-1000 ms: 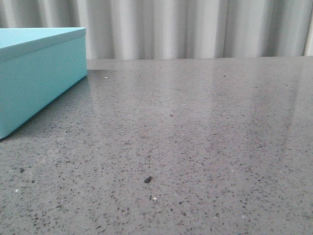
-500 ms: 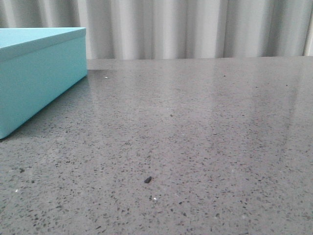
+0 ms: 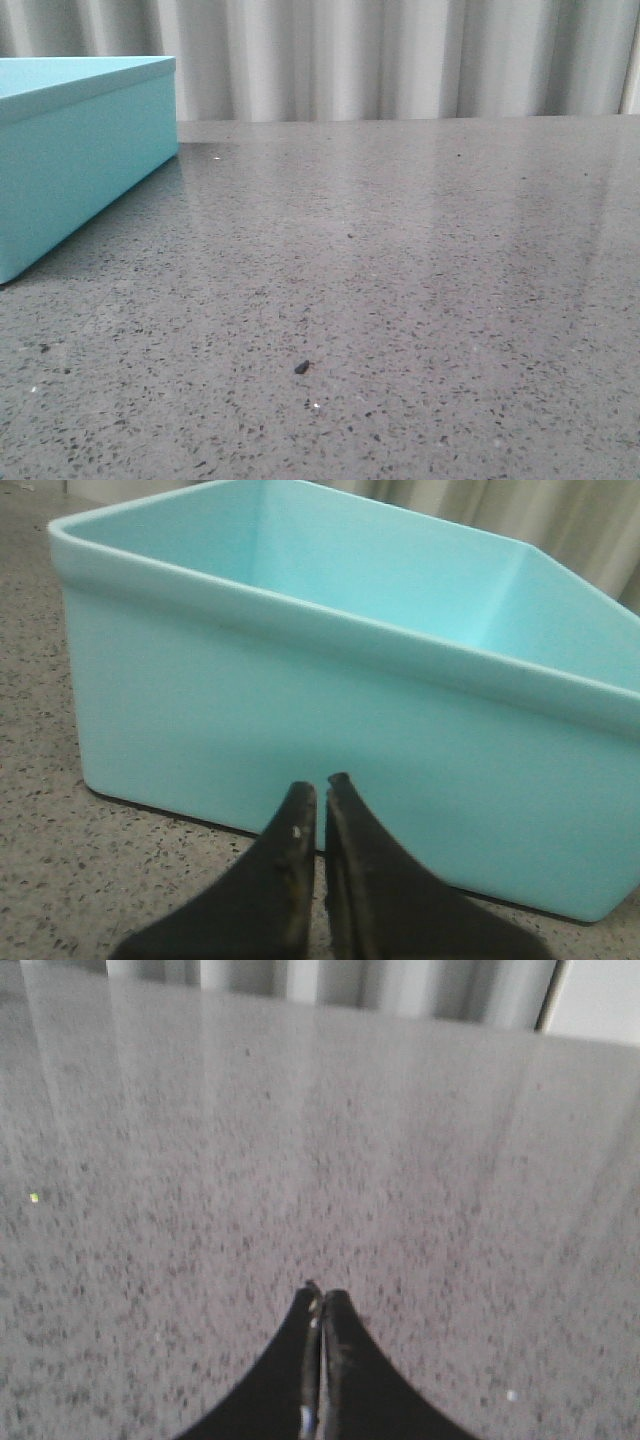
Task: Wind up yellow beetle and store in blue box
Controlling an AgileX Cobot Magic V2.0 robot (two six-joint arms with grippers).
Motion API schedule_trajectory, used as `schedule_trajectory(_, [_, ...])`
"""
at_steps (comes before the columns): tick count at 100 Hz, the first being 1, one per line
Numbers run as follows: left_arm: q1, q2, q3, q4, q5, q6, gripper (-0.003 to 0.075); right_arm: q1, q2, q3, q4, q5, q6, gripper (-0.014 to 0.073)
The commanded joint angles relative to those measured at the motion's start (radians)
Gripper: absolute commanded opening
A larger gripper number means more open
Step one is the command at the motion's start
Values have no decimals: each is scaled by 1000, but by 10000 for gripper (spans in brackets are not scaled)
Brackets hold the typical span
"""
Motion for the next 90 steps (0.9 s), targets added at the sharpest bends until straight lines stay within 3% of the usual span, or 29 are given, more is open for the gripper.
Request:
schedule_trajectory(1, [-10, 9, 24, -2, -32, -6, -21, -6, 7, 22, 5, 0, 7, -54])
schedule_trajectory(10, [-10, 9, 24, -2, -32, -6, -21, -6, -19, 22, 5, 114, 7, -54])
schedule_trajectory(25, [-10, 9, 24, -2, -32, -6, -21, -6, -117, 24, -16, 188, 5, -54])
schedule_trajectory(90, [-10, 9, 24, -2, -29, -6, -21, -6, -174, 24, -16, 178, 5, -54])
